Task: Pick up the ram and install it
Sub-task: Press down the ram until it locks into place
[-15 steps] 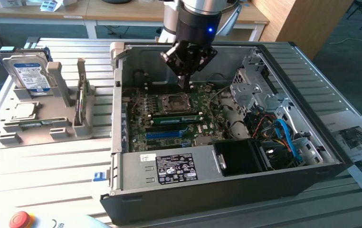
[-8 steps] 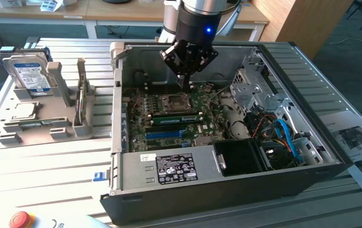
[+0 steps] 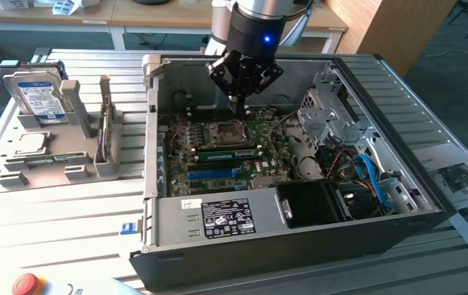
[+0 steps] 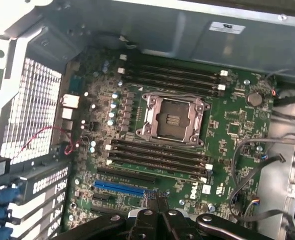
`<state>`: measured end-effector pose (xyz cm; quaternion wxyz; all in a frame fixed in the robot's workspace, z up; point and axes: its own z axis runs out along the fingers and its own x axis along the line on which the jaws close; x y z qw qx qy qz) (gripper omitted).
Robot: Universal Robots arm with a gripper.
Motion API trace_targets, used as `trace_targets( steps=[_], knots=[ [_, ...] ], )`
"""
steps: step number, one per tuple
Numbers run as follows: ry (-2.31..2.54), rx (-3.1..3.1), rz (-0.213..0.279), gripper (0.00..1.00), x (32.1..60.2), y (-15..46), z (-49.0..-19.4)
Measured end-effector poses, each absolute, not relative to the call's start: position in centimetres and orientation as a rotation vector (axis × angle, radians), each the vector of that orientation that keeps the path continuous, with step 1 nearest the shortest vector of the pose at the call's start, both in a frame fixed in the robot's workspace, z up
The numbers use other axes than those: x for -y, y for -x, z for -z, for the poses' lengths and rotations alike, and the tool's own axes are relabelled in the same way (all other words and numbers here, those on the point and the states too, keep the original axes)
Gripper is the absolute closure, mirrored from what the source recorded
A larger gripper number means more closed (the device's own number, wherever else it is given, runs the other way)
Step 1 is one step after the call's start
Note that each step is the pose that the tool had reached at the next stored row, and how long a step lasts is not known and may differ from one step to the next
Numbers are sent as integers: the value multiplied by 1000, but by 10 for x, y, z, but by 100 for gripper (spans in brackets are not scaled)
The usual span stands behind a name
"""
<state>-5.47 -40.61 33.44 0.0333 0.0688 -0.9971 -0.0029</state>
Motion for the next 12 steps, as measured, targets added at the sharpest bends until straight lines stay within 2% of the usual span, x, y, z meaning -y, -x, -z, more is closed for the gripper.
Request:
trace_targets(
  steps=[12],
  knots=[
    [-46, 3074, 14, 90, 406, 55, -334]
  ],
)
